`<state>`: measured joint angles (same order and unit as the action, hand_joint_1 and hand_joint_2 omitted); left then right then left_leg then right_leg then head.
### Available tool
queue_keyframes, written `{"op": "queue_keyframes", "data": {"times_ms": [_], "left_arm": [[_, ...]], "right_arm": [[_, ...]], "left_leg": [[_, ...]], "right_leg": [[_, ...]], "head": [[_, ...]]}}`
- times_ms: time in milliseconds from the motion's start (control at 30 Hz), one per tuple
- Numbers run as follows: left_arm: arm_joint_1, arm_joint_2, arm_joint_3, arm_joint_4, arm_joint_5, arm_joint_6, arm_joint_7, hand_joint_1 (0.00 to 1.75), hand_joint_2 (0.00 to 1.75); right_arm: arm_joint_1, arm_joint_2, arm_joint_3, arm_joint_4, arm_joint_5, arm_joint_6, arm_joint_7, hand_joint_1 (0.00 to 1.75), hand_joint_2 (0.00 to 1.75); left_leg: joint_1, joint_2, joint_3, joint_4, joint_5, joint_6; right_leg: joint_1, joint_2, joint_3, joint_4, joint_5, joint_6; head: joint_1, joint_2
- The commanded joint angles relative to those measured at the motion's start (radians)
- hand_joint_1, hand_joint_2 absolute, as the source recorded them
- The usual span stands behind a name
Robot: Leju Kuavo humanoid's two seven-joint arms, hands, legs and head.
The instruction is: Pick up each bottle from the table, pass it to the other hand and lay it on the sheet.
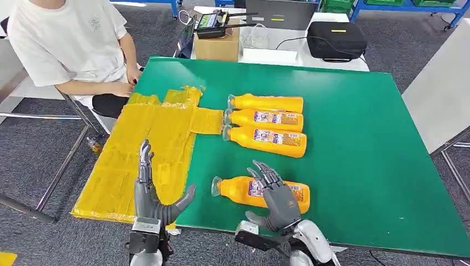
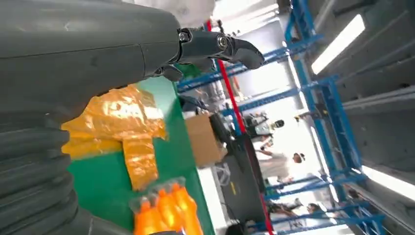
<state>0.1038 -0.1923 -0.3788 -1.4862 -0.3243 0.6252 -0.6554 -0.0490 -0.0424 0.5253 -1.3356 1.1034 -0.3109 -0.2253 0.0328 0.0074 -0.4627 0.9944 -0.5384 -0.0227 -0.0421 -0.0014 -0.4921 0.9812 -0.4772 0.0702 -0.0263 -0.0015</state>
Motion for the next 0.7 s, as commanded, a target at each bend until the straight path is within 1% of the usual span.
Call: {"op": "queue_keyframes", "data": {"times_ms": [33,67,100,133,167,200,333,367,433,533,633,667,700], "left_arm": [[0.008,0.0,0.057,0.006,-0.024,-0.004,0.014,0.0,1.75],[0.014,-0.003,0.062,0.002,-0.029,0.001,0.015,0.0,1.75],[0.02,-0.005,0.065,-0.002,-0.035,0.002,0.016,0.0,1.75],[0.029,-0.005,0.071,-0.009,-0.04,0.002,0.022,0.0,1.75],[0.029,-0.006,0.072,-0.009,-0.043,0.002,0.022,0.0,1.75],[0.032,-0.007,0.073,-0.01,-0.047,0.001,0.024,0.0,1.75],[0.037,-0.014,0.084,-0.012,-0.059,0.005,0.027,0.0,1.75],[0.038,-0.014,0.085,-0.011,-0.059,0.006,0.027,0.0,1.75],[0.041,-0.014,0.086,-0.014,-0.064,0.003,0.028,0.0,1.75],[0.036,-0.014,0.079,-0.007,-0.07,-0.004,0.031,0.0,1.75],[0.035,-0.015,0.079,-0.006,-0.07,-0.004,0.031,0.0,1.75],[0.035,-0.015,0.079,-0.006,-0.07,-0.004,0.031,0.0,1.75],[0.034,-0.015,0.079,-0.005,-0.07,-0.004,0.031,0.0,1.75]], "right_arm": [[0.022,-0.074,0.002,-0.083,0.13,-0.019,0.127,0.0,1.75],[0.031,-0.066,-0.021,-0.087,0.118,-0.005,0.148,0.0,1.75],[0.031,-0.069,-0.024,-0.087,0.14,0.014,0.158,0.0,1.75],[0.037,-0.064,-0.041,-0.083,0.132,0.043,0.173,0.0,1.75],[0.038,-0.062,-0.044,-0.081,0.132,0.043,0.174,0.0,1.75],[0.036,-0.066,-0.044,-0.074,0.166,0.038,0.191,0.0,1.75],[0.028,-0.055,-0.069,-0.071,0.212,0.014,0.227,0.0,1.75],[0.025,-0.053,-0.077,-0.072,0.218,0.014,0.239,0.0,1.75],[0.019,-0.049,-0.095,-0.068,0.212,0.041,0.258,0.0,1.75],[0.005,-0.047,-0.124,-0.007,0.136,0.11,0.247,0.0,1.75],[0.005,-0.049,-0.126,0.0,0.131,0.107,0.242,0.0,1.75],[0.005,-0.049,-0.126,0.0,0.131,0.107,0.242,0.0,1.75],[0.005,-0.048,-0.126,0.005,0.13,0.104,0.239,0.0,1.75]], "left_leg": [[0.0,-0.001,0.001,-0.002,0.0,0.003],[0.0,-0.001,0.001,-0.002,0.0,0.003],[0.0,0.0,0.001,-0.002,0.0,0.003],[0.0,-0.001,0.001,-0.001,0.0,0.002],[0.0,-0.001,0.001,-0.002,0.0,0.003],[0.0,-0.001,0.001,-0.002,0.0,0.003],[0.0,0.0,0.001,-0.001,0.0,0.002],[0.0,0.0,0.0,-0.002,0.0,0.003],[0.0,0.0,0.0,-0.001,0.0,0.002],[0.001,0.0,0.001,-0.003,0.001,0.003],[0.001,0.0,0.001,-0.003,0.001,0.004],[0.0,0.0,0.001,-0.002,0.0,0.003],[0.0,0.0,0.001,-0.003,0.001,0.003]], "right_leg": [[0.001,-0.001,0.001,-0.002,0.0,-0.004],[0.001,0.0,0.001,-0.003,0.0,-0.004],[0.001,0.0,0.001,-0.003,0.001,-0.004],[0.0,0.0,0.001,-0.001,0.0,-0.003],[0.001,0.0,0.001,-0.003,0.001,-0.004],[0.001,0.0,0.001,-0.002,0.0,-0.003],[0.001,0.001,0.0,-0.001,0.0,-0.003],[0.001,0.001,0.0,-0.002,0.001,-0.005],[0.0,0.001,0.0,-0.001,0.0,-0.003],[0.002,0.001,0.001,-0.003,0.001,-0.005],[0.002,0.001,0.001,-0.004,0.002,-0.005],[0.001,0.001,0.001,-0.002,0.001,-0.003],[0.001,0.001,0.001,-0.003,0.001,-0.005]], "head": [[0.0,0.0],[0.0,0.0],[0.0,0.0],[0.0,0.0],[0.0,0.0],[0.0,0.0],[0.0,0.0],[0.0,0.0],[0.0,0.0],[0.0,0.0],[0.0,0.0],[0.0,0.0],[0.0,0.0]]}}
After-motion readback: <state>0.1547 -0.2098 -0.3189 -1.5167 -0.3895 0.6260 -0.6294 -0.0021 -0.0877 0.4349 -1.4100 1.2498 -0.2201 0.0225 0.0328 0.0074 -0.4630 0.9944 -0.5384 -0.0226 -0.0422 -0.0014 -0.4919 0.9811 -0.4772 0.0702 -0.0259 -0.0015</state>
